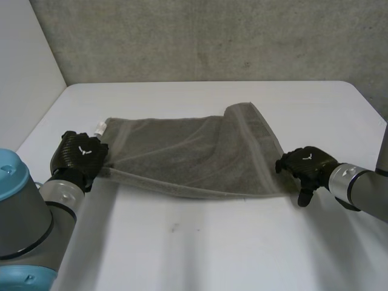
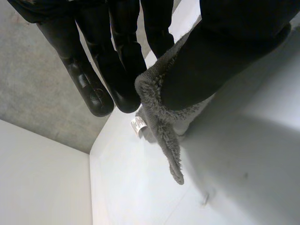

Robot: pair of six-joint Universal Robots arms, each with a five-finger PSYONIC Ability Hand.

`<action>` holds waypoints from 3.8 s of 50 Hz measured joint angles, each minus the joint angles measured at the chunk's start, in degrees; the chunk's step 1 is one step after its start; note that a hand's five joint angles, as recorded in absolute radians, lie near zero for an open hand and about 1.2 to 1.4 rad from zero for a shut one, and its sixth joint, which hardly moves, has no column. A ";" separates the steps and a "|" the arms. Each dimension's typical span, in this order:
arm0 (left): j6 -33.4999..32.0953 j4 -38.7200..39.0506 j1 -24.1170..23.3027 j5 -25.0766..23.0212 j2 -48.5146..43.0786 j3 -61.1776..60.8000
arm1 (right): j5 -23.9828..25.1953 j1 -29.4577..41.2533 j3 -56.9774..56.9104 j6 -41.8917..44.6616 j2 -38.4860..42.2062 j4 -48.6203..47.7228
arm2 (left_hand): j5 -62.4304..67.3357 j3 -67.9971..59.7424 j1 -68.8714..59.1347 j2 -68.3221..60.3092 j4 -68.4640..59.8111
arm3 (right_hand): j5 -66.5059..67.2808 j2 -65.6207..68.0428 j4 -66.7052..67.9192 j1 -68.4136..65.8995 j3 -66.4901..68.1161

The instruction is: Fold the towel.

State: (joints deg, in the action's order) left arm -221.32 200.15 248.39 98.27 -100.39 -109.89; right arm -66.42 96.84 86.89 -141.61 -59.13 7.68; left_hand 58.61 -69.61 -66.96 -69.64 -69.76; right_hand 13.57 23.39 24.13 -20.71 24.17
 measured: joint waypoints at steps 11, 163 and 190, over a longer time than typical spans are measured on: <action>0.08 0.13 0.69 -0.28 -0.63 0.02 | -0.20 0.53 -0.89 0.54 3.24 -6.54 | 0.00 0.00 0.00 0.00 0.00 | 9.30 10.89 10.10 -8.57 10.17; 0.25 -21.13 18.91 -21.33 10.17 -1.64 | -9.50 -0.97 0.33 12.65 -12.50 21.50 | 0.48 0.22 0.67 0.06 0.22 | 42.28 43.78 44.18 -33.78 43.33; -6.92 -30.53 13.11 -13.15 -9.13 17.54 | -20.27 5.74 -14.33 17.74 -0.41 28.74 | 0.77 0.06 -0.43 -0.07 0.02 | 42.34 43.78 44.18 -33.78 43.33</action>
State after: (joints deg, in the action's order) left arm -228.24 169.63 261.50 85.11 -109.52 -92.35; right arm -86.69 102.58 72.55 -123.87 -59.54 36.42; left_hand 59.38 -69.55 -67.38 -69.71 -69.74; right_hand 55.91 67.17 68.31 -54.49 67.50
